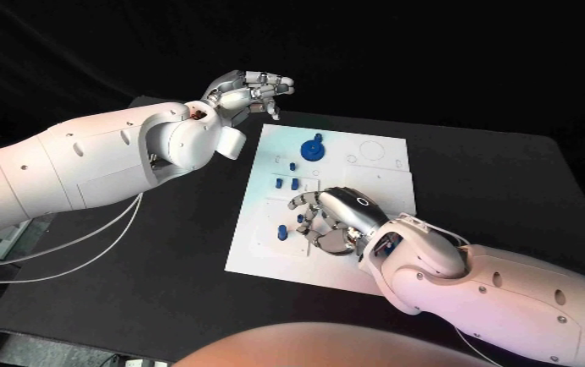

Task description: Assemble the parts on the task board

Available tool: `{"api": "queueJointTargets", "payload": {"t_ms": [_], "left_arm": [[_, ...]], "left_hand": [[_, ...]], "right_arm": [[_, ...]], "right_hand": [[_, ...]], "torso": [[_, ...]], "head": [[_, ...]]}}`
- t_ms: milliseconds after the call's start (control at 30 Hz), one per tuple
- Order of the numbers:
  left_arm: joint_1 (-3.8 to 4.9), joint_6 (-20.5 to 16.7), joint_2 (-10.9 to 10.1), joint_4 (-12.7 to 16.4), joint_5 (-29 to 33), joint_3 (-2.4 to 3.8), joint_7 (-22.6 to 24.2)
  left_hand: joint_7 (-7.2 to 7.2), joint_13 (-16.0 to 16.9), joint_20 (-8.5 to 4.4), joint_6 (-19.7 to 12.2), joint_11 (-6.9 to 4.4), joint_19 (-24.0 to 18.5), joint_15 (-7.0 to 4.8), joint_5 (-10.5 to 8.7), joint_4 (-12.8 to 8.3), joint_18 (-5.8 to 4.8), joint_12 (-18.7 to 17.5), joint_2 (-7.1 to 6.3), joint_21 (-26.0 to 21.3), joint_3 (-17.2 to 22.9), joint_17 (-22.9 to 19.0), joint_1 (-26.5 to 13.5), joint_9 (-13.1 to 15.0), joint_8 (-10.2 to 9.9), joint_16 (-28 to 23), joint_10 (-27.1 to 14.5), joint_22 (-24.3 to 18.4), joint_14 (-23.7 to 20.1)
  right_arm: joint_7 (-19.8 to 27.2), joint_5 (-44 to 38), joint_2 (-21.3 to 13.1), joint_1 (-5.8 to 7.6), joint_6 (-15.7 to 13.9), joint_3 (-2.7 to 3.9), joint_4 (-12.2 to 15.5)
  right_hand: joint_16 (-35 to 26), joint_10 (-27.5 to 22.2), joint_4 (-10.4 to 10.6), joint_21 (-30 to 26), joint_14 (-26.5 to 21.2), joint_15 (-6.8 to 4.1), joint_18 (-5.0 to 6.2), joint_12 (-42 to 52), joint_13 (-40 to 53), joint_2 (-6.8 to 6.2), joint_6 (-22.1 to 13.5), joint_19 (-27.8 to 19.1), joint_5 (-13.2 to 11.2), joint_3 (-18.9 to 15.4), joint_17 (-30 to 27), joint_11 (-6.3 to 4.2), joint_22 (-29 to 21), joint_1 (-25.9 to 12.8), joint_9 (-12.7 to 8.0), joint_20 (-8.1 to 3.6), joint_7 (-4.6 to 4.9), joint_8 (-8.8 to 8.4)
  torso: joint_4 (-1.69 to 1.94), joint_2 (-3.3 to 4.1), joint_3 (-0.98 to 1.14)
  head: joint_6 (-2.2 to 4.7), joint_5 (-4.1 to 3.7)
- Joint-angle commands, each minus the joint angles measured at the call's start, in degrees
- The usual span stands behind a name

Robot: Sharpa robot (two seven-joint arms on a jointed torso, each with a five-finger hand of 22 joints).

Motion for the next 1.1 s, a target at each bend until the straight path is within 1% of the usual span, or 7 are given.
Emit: {"api": "queueJointTargets", "payload": {"t_ms": [33, 167, 333, 367, 467, 600, 1100], "left_arm": [[0.02, 0.91, 0.03, -0.02, 0.25, 0.00, 0.32], [-0.02, 0.95, -0.06, -0.10, 0.24, -0.13, 0.37], [-0.05, 0.89, -0.20, -0.16, 0.25, -0.38, 0.41], [-0.05, 0.85, -0.21, -0.16, 0.25, -0.42, 0.43], [-0.05, 0.81, -0.22, -0.17, 0.25, -0.49, 0.46], [-0.06, 0.78, -0.25, -0.15, 0.25, -0.57, 0.49], [-0.15, 0.71, -0.41, -0.09, 0.26, -0.68, 0.57]], "left_hand": [[0.00, 0.09, 0.36, -0.47, 0.00, -0.10, -0.01, -0.13, 0.08, 0.82, 0.30, 0.17, -0.13, -0.29, -0.09, -0.42, -0.05, 0.10, 0.25, -0.59, -0.06, -0.22], [0.00, 0.09, 0.36, -0.47, 0.00, -0.10, -0.01, -0.13, 0.08, 0.82, 0.30, 0.17, -0.13, -0.29, -0.09, -0.42, -0.05, 0.10, 0.25, -0.59, -0.06, -0.22], [0.00, 0.09, 0.36, -0.47, 0.00, -0.10, -0.01, -0.13, 0.08, 0.82, 0.30, 0.17, -0.13, -0.29, -0.09, -0.42, -0.05, 0.10, 0.25, -0.59, -0.06, -0.22], [0.00, 0.09, 0.36, -0.47, 0.00, -0.10, -0.01, -0.13, 0.08, 0.82, 0.30, 0.17, -0.13, -0.29, -0.09, -0.42, -0.05, 0.10, 0.25, -0.59, -0.06, -0.22], [0.03, 0.09, 0.38, -0.58, 0.03, -0.09, 0.02, -0.13, 0.07, 0.82, 0.40, 0.16, -0.16, -0.33, -0.11, -0.45, -0.07, 0.12, 0.29, -0.73, -0.08, -0.26], [0.03, 0.09, 0.38, -0.58, 0.03, -0.09, 0.02, -0.13, 0.07, 0.82, 0.40, 0.16, -0.16, -0.33, -0.11, -0.45, -0.07, 0.12, 0.29, -0.73, -0.08, -0.26], [0.03, 0.09, 0.38, -0.58, 0.03, -0.09, 0.02, -0.13, 0.07, 0.82, 0.40, 0.16, -0.16, -0.33, -0.11, -0.45, -0.07, 0.12, 0.29, -0.73, -0.08, -0.26]], "right_arm": [[5.12, 7.43, -2.16, 0.49, -6.01, 0.22, 1.68], [9.25, 18.16, -6.74, 2.74, -4.55, 0.43, 3.39], [9.55, 27.07, -11.98, 5.37, -1.74, 0.50, 4.37], [9.05, 28.34, -13.30, 5.87, -1.03, 0.50, 4.54], [7.06, 30.16, -16.13, 6.75, 1.14, 0.51, 4.92], [3.43, 29.70, -19.19, 7.33, 3.57, 0.47, 5.47], [-7.85, 17.91, -23.84, 5.36, 4.78, 0.06, 7.50]], "right_hand": [[0.08, 0.59, 0.09, 0.36, 2.17, -0.21, -0.19, 0.77, 0.61, -0.38, 0.45, 0.20, -0.16, -0.59, -0.07, 0.13, 6.79, 0.05, 0.30, -0.18, 0.33, 0.27], [-0.60, 0.28, 0.49, -1.45, 1.79, 0.84, 0.04, 2.52, 2.48, 0.68, 6.47, -0.41, 0.18, -1.39, -1.63, 1.36, 6.31, 0.46, 1.77, 0.54, 1.50, 3.53], [-0.21, 1.82, 1.30, -0.08, 2.04, 0.02, -0.14, 7.72, 6.67, 0.38, 7.37, 0.31, 1.75, -4.60, -0.93, 0.34, 6.96, -0.23, 3.87, 0.19, 0.33, 7.14], [0.97, 2.23, 1.77, 3.34, 2.70, -1.10, -0.79, 15.17, 12.86, 0.29, 7.71, 1.75, 3.14, -6.76, 1.20, -0.45, 8.28, -0.43, 5.29, -0.55, -0.57, 9.19], [3.16, 3.59, 3.80, 6.94, 3.55, -0.97, -1.48, 37.46, 36.01, 0.24, 6.81, 3.08, 3.37, -9.77, 5.78, -0.87, 9.84, -1.56, 7.73, -0.88, -1.03, 11.94], [4.24, 6.20, 7.53, 8.39, 3.95, -1.17, -1.74, 47.59, 47.87, 0.03, 6.58, 3.68, 3.36, -12.44, 8.17, -1.13, 10.56, -3.67, 10.37, -0.97, -1.56, 14.67], [5.59, 9.71, 14.26, 10.49, 4.50, -1.24, -2.17, 54.74, 57.50, -1.01, 5.89, 4.58, 5.00, -16.98, 11.55, -1.26, 11.47, -4.83, 12.28, -1.12, -1.79, 15.33]], "torso": [[-0.15, -0.06, -0.09], [-0.36, -0.23, -0.14], [-0.66, -0.54, -0.34], [-0.69, -0.57, -0.41], [-0.74, -0.63, -0.43], [-0.81, -0.68, -0.40], [-0.83, -0.55, -0.39]], "head": [[0.38, -0.42], [0.97, -1.58], [1.43, -3.39], [1.49, -3.81], [1.72, -4.37], [2.04, -4.90], [1.80, -6.42]]}}
